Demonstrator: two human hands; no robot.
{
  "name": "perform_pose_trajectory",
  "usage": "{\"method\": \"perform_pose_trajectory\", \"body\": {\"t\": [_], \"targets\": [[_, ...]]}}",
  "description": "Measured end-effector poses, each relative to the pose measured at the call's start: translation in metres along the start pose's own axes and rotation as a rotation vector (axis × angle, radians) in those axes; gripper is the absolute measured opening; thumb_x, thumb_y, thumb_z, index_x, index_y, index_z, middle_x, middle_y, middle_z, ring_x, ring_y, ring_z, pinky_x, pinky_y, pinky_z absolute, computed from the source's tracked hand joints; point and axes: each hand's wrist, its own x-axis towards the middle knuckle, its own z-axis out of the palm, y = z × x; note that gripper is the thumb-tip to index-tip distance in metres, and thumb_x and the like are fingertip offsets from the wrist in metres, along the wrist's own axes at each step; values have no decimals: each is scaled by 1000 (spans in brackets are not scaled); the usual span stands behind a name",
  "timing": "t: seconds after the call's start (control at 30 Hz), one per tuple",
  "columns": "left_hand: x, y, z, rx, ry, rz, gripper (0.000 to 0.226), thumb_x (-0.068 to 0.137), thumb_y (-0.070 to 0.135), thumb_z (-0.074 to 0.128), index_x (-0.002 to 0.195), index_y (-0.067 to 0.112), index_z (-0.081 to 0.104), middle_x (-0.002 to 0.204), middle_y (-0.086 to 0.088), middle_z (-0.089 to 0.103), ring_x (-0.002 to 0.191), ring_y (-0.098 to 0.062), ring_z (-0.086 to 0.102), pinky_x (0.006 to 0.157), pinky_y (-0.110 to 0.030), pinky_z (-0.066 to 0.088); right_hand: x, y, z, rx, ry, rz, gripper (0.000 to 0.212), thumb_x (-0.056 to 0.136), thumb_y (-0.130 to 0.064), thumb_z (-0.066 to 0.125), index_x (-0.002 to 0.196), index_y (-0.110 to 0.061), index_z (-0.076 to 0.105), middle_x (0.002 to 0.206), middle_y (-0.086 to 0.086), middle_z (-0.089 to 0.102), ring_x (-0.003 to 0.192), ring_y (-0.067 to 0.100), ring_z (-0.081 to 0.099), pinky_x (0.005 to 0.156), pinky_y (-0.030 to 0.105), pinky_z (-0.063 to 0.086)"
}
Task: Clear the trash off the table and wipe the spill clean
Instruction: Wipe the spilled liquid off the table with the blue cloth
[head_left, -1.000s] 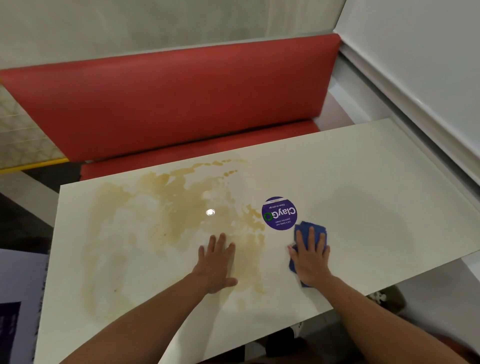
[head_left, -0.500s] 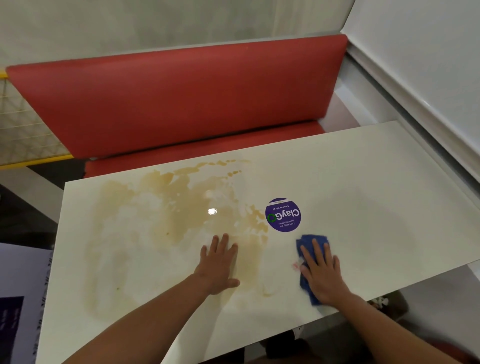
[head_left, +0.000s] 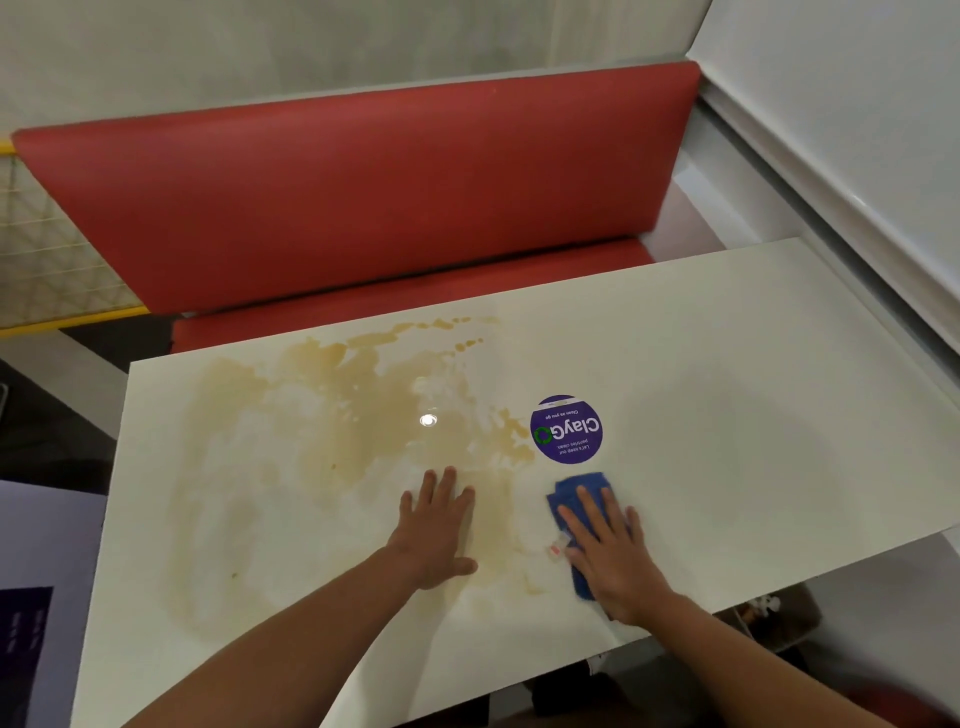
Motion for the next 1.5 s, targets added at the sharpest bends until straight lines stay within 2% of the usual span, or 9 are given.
{"method": "perform_pose_trajectory", "body": {"t": [0.17, 0.27, 0.47, 0.63, 0.73, 0.83, 1.27, 1.43, 1.5], "targets": [[1, 1, -1, 16, -11, -2, 105, 90, 63, 61, 161, 22, -5, 164, -12, -31, 151, -39, -24, 123, -61, 3, 63, 2, -35, 184, -18, 342, 74, 104, -57, 8, 156, -15, 39, 162, 21, 32, 144, 53, 31, 102, 68, 40], [1, 1, -1, 31, -10, -3, 106, 90, 64, 60, 161, 22, -6, 164, -13, -30, 152, -40, -24, 122, -61, 3, 95, -32, -37, 165, 5, 264, 66, 97, -51, 49, 152, -14, 47, 160, 20, 36, 142, 55, 34, 101, 69, 43], [3, 0, 2, 15, -6, -6, 107, 90, 63, 61, 161, 22, -8, 164, -11, -31, 151, -38, -25, 123, -60, 2, 49, -52, -13, 72, -91, -80, 56, 106, -44, 25, 156, -24, 40, 165, 11, 30, 151, 43, 25, 107, 59, 44], [4, -1, 3, 15, -5, -1, 106, 91, 65, 59, 161, 23, -7, 163, -11, -32, 151, -38, -25, 122, -60, 1, 33, 26, -10, 60, -64, 86, 66, 107, -47, 3, 156, -19, 38, 165, 18, 27, 151, 45, 18, 102, 64, 43], [6, -1, 4, 15, -13, -2, 106, 90, 65, 59, 161, 22, -8, 163, -12, -33, 151, -39, -26, 122, -61, 0, 72, 39, -21, 131, -108, 279, 62, 105, -43, 21, 150, -12, 49, 162, 25, 30, 145, 56, 28, 98, 67, 41], [6, 0, 5, 1, -15, -1, 106, 91, 63, 60, 161, 22, -8, 162, -12, -35, 150, -39, -28, 122, -61, 0, 110, 11, -48, 227, -103, 389, 61, 107, -45, 33, 162, -19, 24, 169, 19, 8, 152, 52, 7, 114, 69, 22], [2, 2, -1, -21, -26, -11, 106, 91, 59, 63, 161, 23, -8, 163, -10, -33, 150, -38, -29, 123, -60, -1, 78, -35, -24, 94, -165, -36, 58, 107, -46, 21, 158, -20, 28, 166, 16, 23, 150, 49, 17, 104, 62, 44], [3, 3, 0, -8, -25, -17, 106, 91, 61, 62, 161, 24, -8, 163, -10, -33, 150, -38, -28, 123, -59, -1, 129, -43, -47, 178, -158, 66, 71, 107, -42, 42, 164, -22, 3, 169, 12, -14, 153, 49, -10, 118, 69, 11], [3, 3, -1, -4, -28, -19, 106, 91, 62, 61, 161, 23, -8, 163, -10, -33, 150, -38, -28, 123, -59, -1, 125, -47, -42, 146, -119, 42, 69, 106, -41, 43, 163, -18, 11, 168, 15, -9, 153, 51, -2, 116, 70, 20]]}}
